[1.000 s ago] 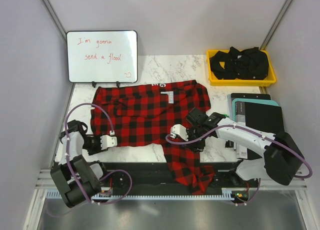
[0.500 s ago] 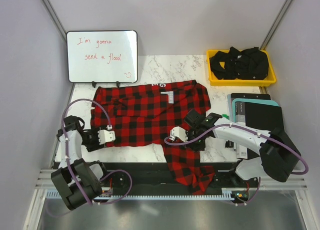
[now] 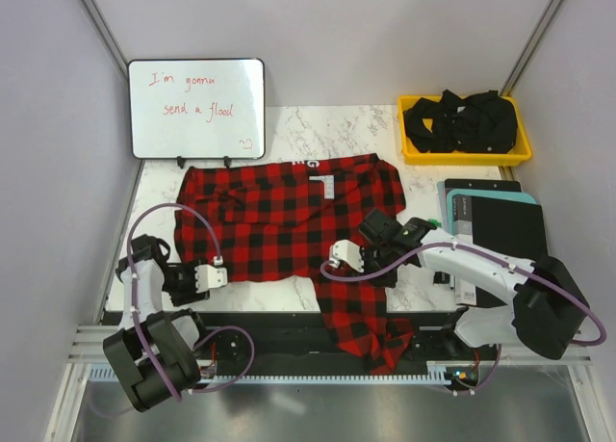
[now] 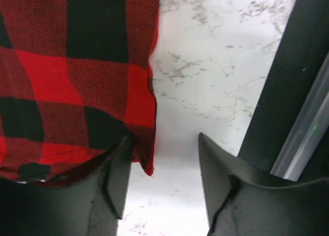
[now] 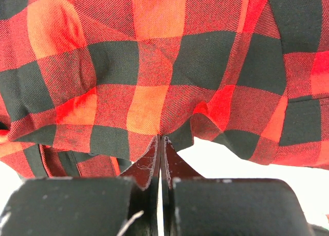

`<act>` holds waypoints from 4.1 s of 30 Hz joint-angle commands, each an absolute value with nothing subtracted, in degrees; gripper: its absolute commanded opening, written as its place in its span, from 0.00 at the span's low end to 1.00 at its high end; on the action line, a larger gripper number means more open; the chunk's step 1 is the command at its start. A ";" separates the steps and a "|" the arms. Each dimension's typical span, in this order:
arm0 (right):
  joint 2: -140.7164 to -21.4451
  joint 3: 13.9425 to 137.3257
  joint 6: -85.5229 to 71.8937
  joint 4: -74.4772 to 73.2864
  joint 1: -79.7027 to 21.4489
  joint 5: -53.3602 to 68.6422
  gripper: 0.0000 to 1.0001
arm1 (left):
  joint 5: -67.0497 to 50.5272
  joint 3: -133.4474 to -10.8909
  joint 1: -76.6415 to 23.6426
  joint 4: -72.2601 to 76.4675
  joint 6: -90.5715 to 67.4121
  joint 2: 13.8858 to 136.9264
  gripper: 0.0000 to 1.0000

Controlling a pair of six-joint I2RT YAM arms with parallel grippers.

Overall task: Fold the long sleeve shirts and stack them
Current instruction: Fold the shirt

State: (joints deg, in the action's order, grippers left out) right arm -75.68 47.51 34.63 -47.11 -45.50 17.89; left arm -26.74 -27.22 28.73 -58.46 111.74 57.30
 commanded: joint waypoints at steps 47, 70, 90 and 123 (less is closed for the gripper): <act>-91.93 83.49 47.55 -43.95 -28.21 15.64 0.00 | -30.17 -58.53 20.66 -35.34 75.06 83.31 0.02; -106.34 87.27 44.65 -36.21 -27.95 12.48 0.09 | -23.65 -58.00 20.30 -29.27 68.05 90.17 0.03; -114.86 94.13 33.13 -49.66 -22.85 24.08 0.61 | -19.43 -55.46 15.03 -35.33 53.71 83.49 0.60; -118.39 86.14 33.40 -50.54 -25.05 19.34 0.51 | -9.84 -51.25 12.22 -34.89 53.17 94.14 0.56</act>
State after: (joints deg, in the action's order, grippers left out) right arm -119.09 88.47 34.46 -46.48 -24.21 19.51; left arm -10.44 -54.96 12.38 -32.73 52.18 94.72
